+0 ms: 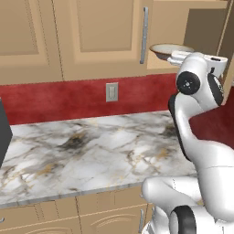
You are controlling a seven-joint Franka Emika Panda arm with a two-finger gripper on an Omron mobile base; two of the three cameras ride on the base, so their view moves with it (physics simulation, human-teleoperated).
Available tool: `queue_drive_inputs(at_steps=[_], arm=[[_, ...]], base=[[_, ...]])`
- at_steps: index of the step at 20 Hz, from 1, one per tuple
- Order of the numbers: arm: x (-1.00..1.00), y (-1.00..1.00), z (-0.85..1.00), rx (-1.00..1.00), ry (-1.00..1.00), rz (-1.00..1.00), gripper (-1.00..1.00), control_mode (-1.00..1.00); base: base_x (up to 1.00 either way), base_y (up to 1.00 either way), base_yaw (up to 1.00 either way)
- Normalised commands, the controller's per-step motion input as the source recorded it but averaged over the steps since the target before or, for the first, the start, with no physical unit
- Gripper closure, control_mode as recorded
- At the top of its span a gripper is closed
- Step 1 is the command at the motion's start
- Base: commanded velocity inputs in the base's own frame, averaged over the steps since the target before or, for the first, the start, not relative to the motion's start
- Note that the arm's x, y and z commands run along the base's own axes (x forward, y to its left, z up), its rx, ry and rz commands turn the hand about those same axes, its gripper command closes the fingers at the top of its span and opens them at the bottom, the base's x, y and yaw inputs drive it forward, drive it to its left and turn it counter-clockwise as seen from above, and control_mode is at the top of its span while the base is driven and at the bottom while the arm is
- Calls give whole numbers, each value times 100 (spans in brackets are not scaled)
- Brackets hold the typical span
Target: Move the bowls from the cabinet to the plates on the dining table.
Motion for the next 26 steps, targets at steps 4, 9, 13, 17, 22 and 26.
queue_drive_inputs(at_steps=[4,9,13,17,22,26], arm=[[0,-60,-2,0,-2,-3,-100,-100],[0,-56,0,0,-1,-5,-100,-100],[0,-56,0,0,-2,-5,-100,-100],[-1,-59,0,2,-5,1,-100,-100],[-4,-53,-4,2,-4,4,-100,-100],[-3,-49,-7,3,-3,5,-100,-100]], base=[[0,0,0],[0,0,0],[0,0,0],[0,0,0],[0,0,0],[0,0,0]])
